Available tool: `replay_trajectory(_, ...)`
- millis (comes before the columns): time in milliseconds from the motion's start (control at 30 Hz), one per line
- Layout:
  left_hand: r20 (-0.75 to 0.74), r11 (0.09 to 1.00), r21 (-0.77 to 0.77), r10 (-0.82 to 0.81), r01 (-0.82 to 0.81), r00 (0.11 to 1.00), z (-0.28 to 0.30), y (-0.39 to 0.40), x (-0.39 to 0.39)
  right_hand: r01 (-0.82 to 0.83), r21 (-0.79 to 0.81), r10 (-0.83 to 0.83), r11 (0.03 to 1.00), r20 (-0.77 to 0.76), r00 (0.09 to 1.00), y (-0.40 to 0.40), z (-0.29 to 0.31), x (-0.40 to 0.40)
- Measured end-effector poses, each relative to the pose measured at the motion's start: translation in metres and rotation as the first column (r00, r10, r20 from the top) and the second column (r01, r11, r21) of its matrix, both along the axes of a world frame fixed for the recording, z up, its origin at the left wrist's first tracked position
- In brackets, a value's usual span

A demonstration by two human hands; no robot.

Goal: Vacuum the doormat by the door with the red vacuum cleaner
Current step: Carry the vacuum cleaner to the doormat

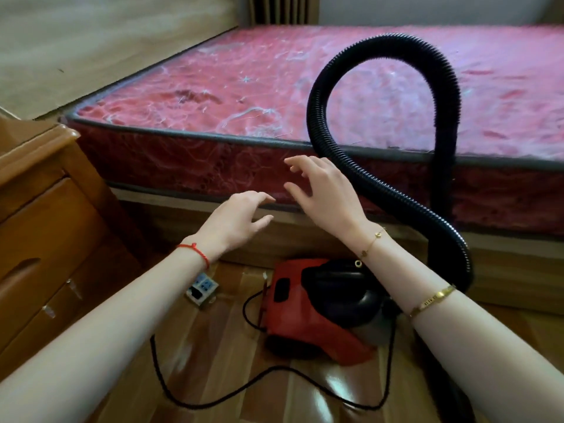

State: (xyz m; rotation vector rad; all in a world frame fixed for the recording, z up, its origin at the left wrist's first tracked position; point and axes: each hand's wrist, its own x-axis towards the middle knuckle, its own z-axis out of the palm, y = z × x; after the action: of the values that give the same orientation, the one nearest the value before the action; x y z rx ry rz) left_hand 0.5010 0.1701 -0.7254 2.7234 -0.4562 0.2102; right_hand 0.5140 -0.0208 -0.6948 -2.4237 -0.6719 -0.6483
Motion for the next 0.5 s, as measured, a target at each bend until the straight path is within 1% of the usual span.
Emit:
replay_trajectory(100,-0.024,0.994,0.007,-0.109,0.109,0.994,0.002,-0.034,0.003,0.049,0.044,-0.051,0.998,0.041,0.998,-0.032,0.014,-0.005)
replay_trajectory(167,-0.044,0.985,0.019,-0.171,0.172,0.984,0.001,-0.055,0.002,0.090,0.038,-0.092,0.995,0.059,0.994,-0.054,0.019,-0.009)
replay_trajectory(333,-0.117,0.956,0.087,-0.271,0.281,0.956,-0.013,-0.098,-0.002,0.194,0.034,-0.196,0.980,0.067,0.978,-0.103,0.022,-0.019)
replay_trajectory(400,-0.167,0.948,0.101,-0.284,0.302,0.944,-0.021,-0.112,-0.001,0.245,0.021,-0.246,0.969,0.051,0.968,-0.119,0.020,-0.023)
replay_trajectory(500,-0.223,0.943,0.088,-0.295,0.321,0.929,-0.031,-0.128,0.000,0.328,-0.025,-0.328,0.944,-0.023,0.944,-0.141,0.008,-0.028)
